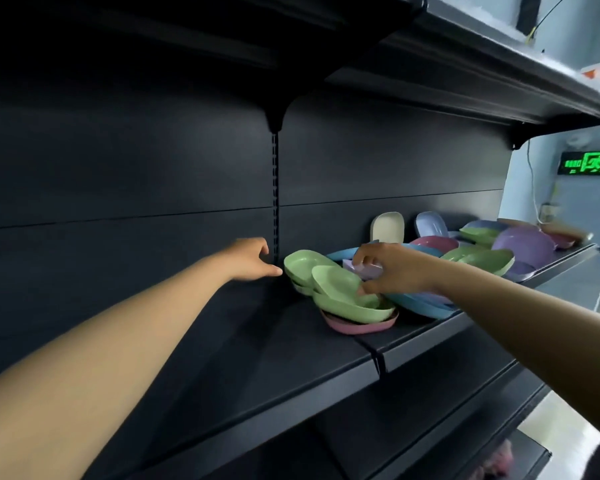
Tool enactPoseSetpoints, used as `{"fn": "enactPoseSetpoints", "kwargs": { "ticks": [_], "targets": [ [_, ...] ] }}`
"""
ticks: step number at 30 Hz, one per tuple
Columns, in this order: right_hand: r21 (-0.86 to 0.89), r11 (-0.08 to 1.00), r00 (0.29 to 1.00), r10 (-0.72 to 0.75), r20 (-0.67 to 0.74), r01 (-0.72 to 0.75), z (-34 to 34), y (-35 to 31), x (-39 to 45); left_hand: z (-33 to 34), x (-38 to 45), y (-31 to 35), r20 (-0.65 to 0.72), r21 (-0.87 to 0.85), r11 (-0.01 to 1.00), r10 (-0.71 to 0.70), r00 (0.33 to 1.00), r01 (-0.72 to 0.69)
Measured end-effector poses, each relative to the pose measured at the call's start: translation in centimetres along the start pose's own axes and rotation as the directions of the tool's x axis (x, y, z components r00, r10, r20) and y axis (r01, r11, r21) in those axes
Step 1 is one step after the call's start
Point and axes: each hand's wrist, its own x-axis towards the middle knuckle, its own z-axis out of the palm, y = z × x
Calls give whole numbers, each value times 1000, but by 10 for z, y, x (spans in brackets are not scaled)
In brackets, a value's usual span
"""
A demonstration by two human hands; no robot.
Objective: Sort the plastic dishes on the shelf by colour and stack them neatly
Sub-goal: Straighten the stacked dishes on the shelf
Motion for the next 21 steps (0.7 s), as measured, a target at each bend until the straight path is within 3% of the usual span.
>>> {"fn": "enactPoseSetpoints", "kwargs": {
  "ticks": [8,12,17,21],
  "targets": [
    [58,995,993,-87,84,82,4,47,84,22,95,1,2,-45,995,-94,996,94],
    [75,987,974,-152,167,141,11,64,135,39,129,-5,-22,-183,963,-205,979,197],
    [127,970,906,-239,348,207,27,80,190,67,154,-13,99,-464,799,-381,919,381],
    [196,950,831,-308,464,242,38,92,215,83,171,-14,169,-579,677,-445,879,454]
  ]
}}
